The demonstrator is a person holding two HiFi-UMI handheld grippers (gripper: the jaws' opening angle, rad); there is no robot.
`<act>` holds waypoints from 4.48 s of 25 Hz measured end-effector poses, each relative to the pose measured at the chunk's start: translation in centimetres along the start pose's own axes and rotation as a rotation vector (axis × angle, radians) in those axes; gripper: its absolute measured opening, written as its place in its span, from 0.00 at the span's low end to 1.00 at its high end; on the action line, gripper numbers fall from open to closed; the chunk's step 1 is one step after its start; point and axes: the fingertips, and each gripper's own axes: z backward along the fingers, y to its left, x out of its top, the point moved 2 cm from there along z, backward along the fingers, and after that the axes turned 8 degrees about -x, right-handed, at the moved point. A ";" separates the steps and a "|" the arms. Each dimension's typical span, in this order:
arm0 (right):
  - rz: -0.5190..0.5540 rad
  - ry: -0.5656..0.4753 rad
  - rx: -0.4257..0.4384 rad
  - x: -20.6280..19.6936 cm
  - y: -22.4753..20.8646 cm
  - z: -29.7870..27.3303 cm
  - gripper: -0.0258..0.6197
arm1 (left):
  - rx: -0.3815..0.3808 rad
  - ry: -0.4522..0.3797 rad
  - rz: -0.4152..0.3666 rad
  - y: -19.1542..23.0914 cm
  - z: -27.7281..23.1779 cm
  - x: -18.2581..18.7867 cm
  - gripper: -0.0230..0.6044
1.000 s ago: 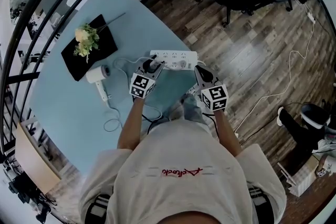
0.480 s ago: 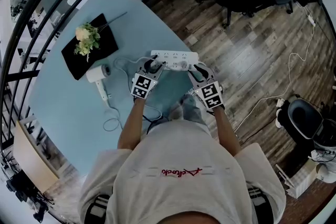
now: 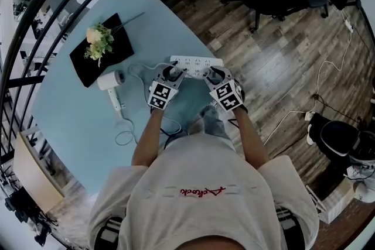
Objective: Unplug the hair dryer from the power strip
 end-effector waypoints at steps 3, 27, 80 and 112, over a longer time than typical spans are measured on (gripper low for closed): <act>0.019 0.051 0.024 -0.3 0.0 -0.7 0.31 | 0.000 0.000 -0.001 0.0 -0.1 -0.1 0.30; 0.009 0.177 0.031 -0.1 0.2 -0.7 0.23 | 0.016 0.010 0.002 0.1 -0.2 0.1 0.30; 0.003 0.016 -0.049 3.5 -1.1 1.1 0.22 | 0.025 0.041 -0.017 -0.1 -0.3 0.2 0.30; -0.113 -0.223 0.083 1.8 0.0 8.4 0.22 | 0.244 -0.165 0.102 -9.7 8.0 4.9 0.05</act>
